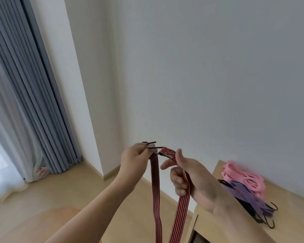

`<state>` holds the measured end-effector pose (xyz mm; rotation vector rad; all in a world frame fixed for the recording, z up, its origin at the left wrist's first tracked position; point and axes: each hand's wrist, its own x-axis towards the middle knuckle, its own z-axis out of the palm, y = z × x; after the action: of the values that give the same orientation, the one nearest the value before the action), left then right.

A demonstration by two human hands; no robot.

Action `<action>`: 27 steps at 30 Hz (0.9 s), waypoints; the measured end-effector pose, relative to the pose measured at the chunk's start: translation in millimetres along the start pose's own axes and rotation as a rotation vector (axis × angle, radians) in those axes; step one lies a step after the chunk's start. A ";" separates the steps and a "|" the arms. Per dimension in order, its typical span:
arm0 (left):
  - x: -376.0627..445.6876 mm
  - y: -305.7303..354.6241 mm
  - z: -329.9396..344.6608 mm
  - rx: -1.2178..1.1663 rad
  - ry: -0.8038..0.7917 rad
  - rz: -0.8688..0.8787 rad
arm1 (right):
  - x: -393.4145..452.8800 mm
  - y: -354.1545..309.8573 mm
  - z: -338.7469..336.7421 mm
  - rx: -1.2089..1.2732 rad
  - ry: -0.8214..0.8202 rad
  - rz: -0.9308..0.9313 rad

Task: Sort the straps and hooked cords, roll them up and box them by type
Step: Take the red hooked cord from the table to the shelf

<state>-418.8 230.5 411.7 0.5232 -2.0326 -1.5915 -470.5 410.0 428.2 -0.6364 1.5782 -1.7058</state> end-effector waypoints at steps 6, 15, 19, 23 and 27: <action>-2.9 12.9 49.4 -0.386 -0.237 -0.253 | -2.4 22.5 -10.9 0.057 0.491 -0.173; -13.2 3.7 131.4 -0.171 -0.371 -0.158 | -19.1 66.7 -65.4 -0.247 0.808 -0.071; -10.7 5.5 170.8 -0.169 -0.350 -0.194 | -26.1 86.2 -94.9 -0.175 0.738 -0.004; -4.1 1.5 203.1 -0.125 -0.396 -0.177 | -31.6 91.6 -123.6 -0.120 0.771 -0.071; 10.2 -4.8 227.1 0.127 -0.466 -0.003 | -32.7 85.3 -154.9 -0.002 0.775 -0.110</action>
<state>-563.2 399.9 365.5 0.2072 -2.4838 -1.7134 -553.8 533.5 327.7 -0.0342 2.0775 -2.1824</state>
